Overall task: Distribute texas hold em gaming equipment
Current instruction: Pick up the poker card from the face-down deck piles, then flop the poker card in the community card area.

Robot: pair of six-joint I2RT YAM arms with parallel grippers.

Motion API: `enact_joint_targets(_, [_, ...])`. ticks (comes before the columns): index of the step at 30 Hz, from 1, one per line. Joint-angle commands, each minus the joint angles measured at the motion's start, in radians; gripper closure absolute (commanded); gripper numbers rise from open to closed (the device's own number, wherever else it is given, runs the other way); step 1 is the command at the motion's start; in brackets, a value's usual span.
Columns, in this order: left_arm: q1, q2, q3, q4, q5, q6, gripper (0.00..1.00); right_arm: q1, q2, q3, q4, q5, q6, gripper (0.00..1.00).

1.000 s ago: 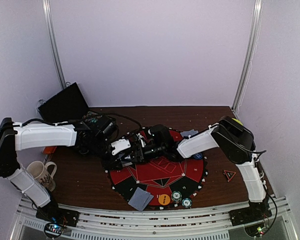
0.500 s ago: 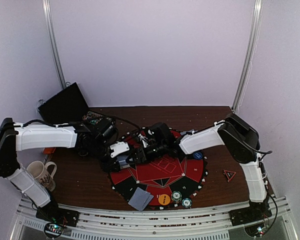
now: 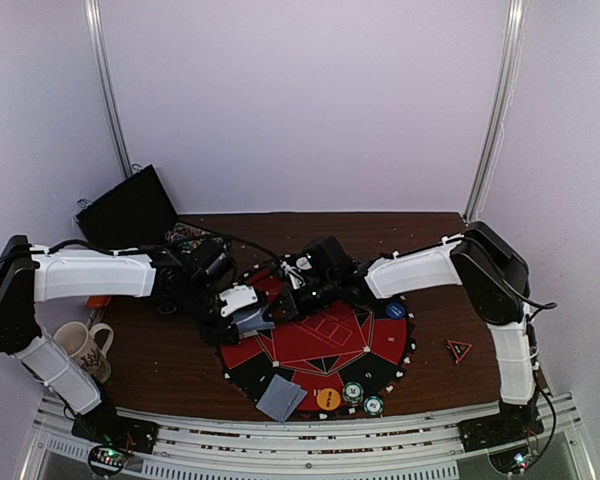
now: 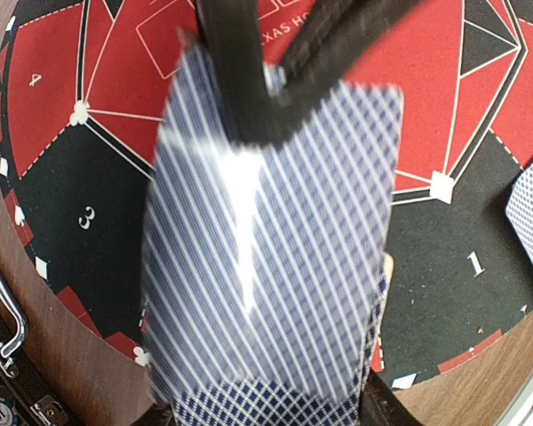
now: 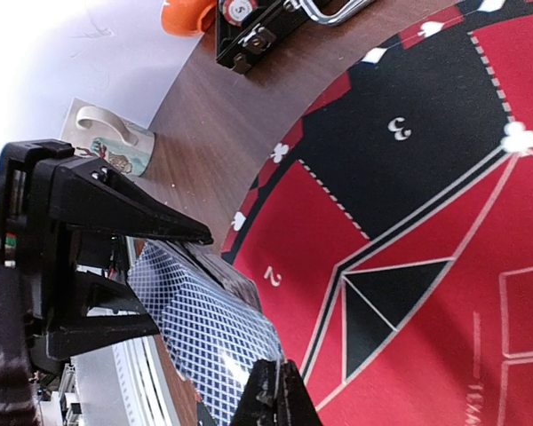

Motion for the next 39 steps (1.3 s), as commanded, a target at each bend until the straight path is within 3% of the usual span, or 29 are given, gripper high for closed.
enact_joint_targets(1, [0.001, -0.003, -0.012, 0.042, -0.011, -0.001, 0.51, -0.031, -0.084, 0.010, -0.133, 0.074, -0.097, 1.00])
enact_joint_targets(5, [0.009, 0.003, -0.011, 0.052, -0.025, -0.016, 0.51, -0.041, -0.143, 0.036, -0.250, 0.162, -0.188, 1.00])
enact_joint_targets(9, [0.037, 0.018, -0.008, 0.054, -0.024, -0.042, 0.51, -0.042, -0.217, 0.097, -0.439, 0.434, -0.322, 1.00])
enact_joint_targets(13, [0.067, 0.020, -0.001, 0.062, -0.032, -0.066, 0.51, -0.038, -0.238, 0.135, -0.528, 0.710, -0.350, 1.00])
enact_joint_targets(23, [0.097, -0.017, 0.000, 0.072, -0.062, -0.093, 0.51, 0.061, 0.058, 0.463, -0.781, 1.377, -0.371, 1.00])
enact_joint_targets(32, [0.118, -0.084, -0.013, 0.049, -0.091, -0.084, 0.51, 0.169, 0.287, 0.675, -0.950, 1.539, -0.417, 1.00])
enact_joint_targets(39, [0.127, -0.106, -0.013, 0.034, -0.101, -0.072, 0.51, 0.224, 0.315, 0.713, -0.983, 1.470, -0.420, 1.00])
